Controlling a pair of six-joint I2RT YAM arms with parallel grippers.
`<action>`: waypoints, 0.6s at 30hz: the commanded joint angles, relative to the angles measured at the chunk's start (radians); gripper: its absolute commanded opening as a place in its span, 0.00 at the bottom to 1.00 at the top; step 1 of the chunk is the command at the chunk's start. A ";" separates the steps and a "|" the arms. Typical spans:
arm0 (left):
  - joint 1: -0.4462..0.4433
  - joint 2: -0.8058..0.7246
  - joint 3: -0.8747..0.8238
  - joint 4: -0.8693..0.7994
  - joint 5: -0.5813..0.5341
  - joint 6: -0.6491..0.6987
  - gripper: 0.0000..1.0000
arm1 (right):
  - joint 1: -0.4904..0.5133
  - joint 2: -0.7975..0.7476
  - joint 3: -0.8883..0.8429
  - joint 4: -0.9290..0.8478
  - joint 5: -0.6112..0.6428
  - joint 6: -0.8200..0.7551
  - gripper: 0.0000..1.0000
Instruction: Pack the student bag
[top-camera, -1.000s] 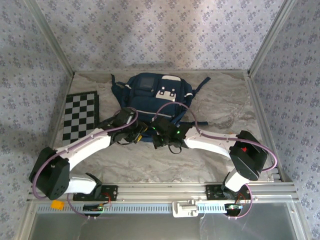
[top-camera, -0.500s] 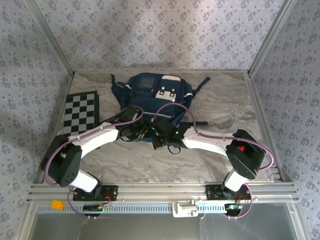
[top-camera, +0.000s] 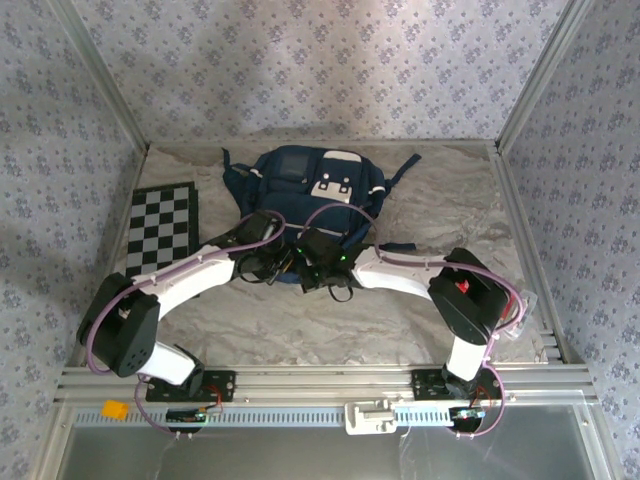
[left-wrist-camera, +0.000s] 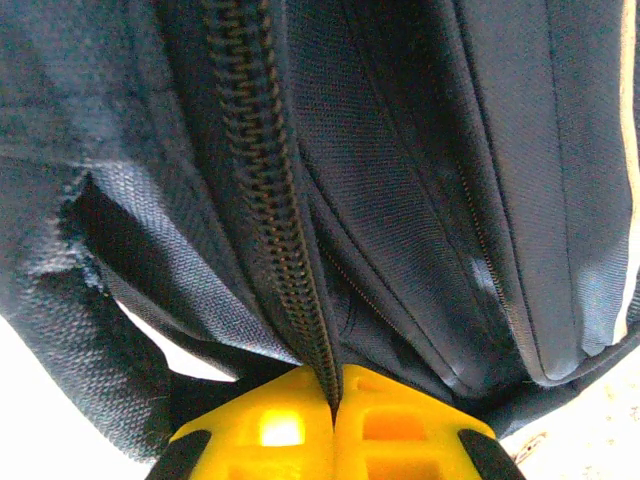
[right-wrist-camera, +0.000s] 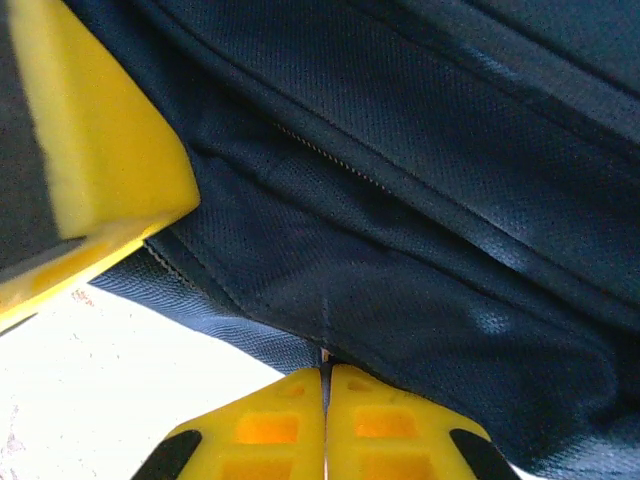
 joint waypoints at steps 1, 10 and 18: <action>-0.009 -0.043 0.014 -0.007 -0.001 -0.014 0.00 | -0.004 0.046 0.039 -0.005 -0.017 -0.005 0.12; -0.009 -0.044 0.011 -0.005 0.007 -0.021 0.00 | -0.008 0.119 0.077 -0.010 0.031 0.027 0.14; -0.009 -0.077 -0.005 -0.010 -0.012 -0.017 0.00 | -0.005 0.047 0.091 -0.107 0.112 0.062 0.00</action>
